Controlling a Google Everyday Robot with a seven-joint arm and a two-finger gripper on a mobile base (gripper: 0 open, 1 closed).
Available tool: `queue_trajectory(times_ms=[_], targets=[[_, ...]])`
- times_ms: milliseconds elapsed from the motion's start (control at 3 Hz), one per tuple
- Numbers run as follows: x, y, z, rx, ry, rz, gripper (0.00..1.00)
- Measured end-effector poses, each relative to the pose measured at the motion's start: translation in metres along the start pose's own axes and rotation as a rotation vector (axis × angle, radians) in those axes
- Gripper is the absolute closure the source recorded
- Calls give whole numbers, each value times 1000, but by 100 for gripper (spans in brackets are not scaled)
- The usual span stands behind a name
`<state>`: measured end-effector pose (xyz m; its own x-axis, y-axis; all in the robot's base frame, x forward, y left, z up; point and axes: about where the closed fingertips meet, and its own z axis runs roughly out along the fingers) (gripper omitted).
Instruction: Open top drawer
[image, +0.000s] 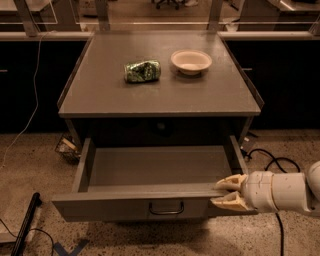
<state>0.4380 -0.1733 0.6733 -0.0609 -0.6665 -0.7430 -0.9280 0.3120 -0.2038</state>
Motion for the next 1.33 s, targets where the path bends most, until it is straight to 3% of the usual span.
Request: queue_trajectory(times_ms=[333, 667, 1333], targets=[[4, 15, -13, 3, -8, 2, 100], [3, 15, -13, 3, -8, 2, 82], [3, 15, -13, 3, -8, 2, 36]])
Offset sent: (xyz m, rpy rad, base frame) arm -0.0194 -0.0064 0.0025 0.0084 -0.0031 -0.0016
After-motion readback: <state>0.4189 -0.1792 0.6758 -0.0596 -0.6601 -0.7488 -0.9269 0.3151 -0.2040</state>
